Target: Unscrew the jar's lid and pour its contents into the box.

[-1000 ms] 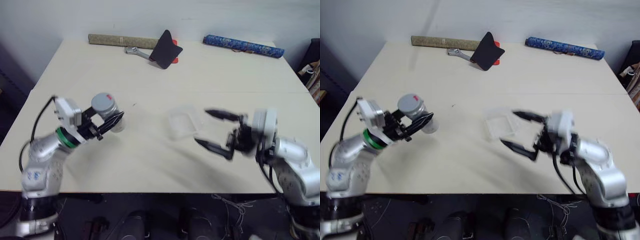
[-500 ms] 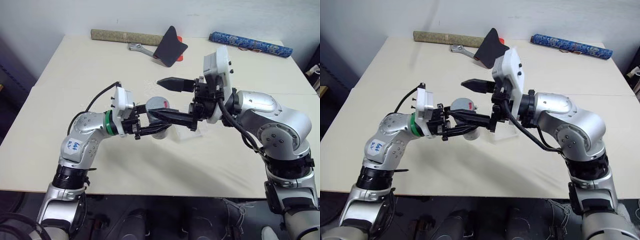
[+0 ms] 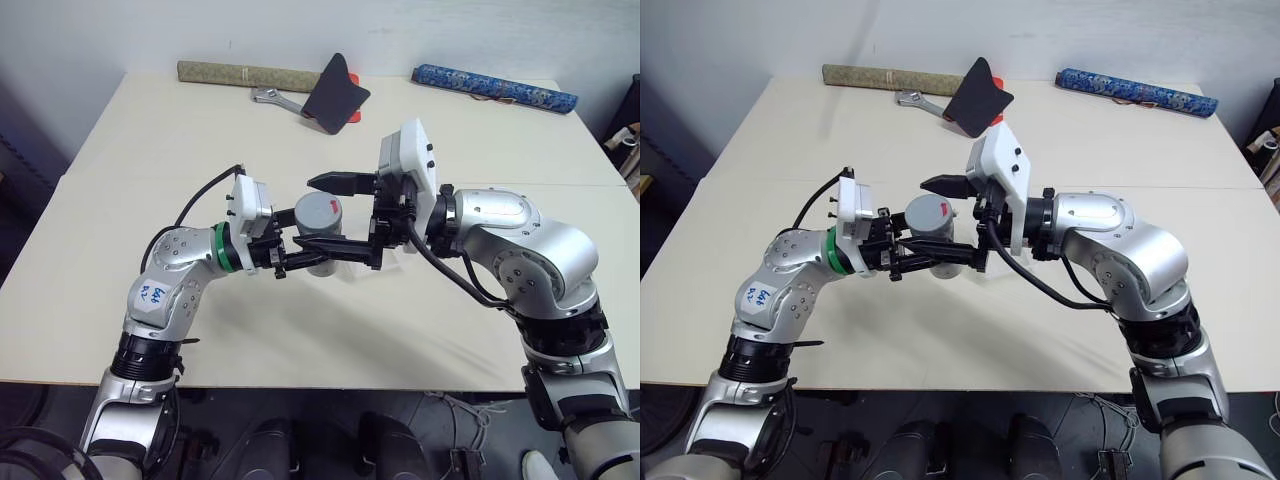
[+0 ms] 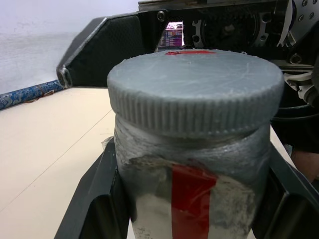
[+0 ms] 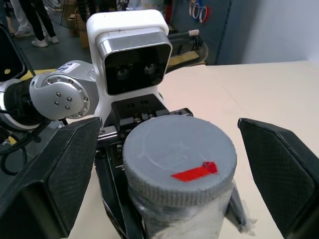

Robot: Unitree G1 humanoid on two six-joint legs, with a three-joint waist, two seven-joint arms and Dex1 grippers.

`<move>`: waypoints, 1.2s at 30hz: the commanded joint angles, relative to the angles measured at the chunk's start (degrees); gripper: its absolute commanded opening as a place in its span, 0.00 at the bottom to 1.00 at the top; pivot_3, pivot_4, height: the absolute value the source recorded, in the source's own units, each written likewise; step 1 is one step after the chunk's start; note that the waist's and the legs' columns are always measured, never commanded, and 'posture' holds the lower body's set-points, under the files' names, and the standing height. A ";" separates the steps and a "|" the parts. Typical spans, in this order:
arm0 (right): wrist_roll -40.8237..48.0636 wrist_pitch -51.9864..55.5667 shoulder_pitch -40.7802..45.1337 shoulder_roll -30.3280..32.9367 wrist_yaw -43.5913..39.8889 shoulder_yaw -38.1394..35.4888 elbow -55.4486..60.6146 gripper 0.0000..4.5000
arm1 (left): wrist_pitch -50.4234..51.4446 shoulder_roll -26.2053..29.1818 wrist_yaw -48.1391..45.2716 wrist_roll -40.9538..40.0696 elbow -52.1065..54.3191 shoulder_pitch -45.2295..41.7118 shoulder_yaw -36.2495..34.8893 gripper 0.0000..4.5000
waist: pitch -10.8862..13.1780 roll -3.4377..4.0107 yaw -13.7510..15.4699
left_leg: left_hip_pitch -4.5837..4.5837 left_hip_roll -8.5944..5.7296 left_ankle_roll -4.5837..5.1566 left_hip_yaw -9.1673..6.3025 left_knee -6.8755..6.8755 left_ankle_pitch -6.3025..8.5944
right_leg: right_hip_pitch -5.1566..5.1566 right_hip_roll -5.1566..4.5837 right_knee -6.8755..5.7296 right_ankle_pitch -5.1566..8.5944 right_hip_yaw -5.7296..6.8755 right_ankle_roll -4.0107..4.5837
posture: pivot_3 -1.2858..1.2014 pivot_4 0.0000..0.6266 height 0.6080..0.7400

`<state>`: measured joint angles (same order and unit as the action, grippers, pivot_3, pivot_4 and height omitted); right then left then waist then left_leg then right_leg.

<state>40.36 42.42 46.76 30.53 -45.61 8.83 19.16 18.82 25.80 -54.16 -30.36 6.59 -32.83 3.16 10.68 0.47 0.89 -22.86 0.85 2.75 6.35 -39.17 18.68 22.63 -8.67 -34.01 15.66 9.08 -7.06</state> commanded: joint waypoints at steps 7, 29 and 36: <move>-0.16 -1.26 -0.72 -1.34 -1.47 -2.18 0.00 0.57 | -1.61 -0.66 0.53 0.69 2.65 0.25 -0.68 0.53 | 0.00 0.00 -0.06 | 0.00 -0.01 0.00 0.00 0.00 0.00 | 0.00 0.00 -0.01 0.00 0.00 0.00 | 0.52 0.24 1.00; 2.98 -8.19 3.21 -0.40 -19.64 -7.64 -6.09 0.86 | -0.86 -0.98 -12.42 -4.53 1.14 -1.98 -1.49 0.53 | 0.00 0.00 -0.93 | 0.04 0.04 -0.03 0.00 -0.05 -0.07 | -0.01 0.03 -0.09 0.00 -0.02 0.00 | 0.52 0.24 1.00; 4.86 -4.83 0.11 -1.34 -10.64 -9.65 0.02 0.99 | -0.74 -2.90 -4.72 -0.70 -1.43 -2.21 -0.96 0.53 | 0.00 -0.01 -0.85 | 0.04 0.00 -0.02 -0.04 -0.06 -0.07 | -0.03 -0.01 -0.11 0.00 -0.02 0.00 | 0.52 0.24 1.00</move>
<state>44.48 37.60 46.59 29.49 -57.94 -0.18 16.04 18.41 23.20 -60.21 -31.88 4.97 -34.48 2.24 10.68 0.46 0.03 -22.82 0.85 2.72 6.32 -39.22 18.61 22.60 -8.67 -34.12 15.66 9.06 -7.06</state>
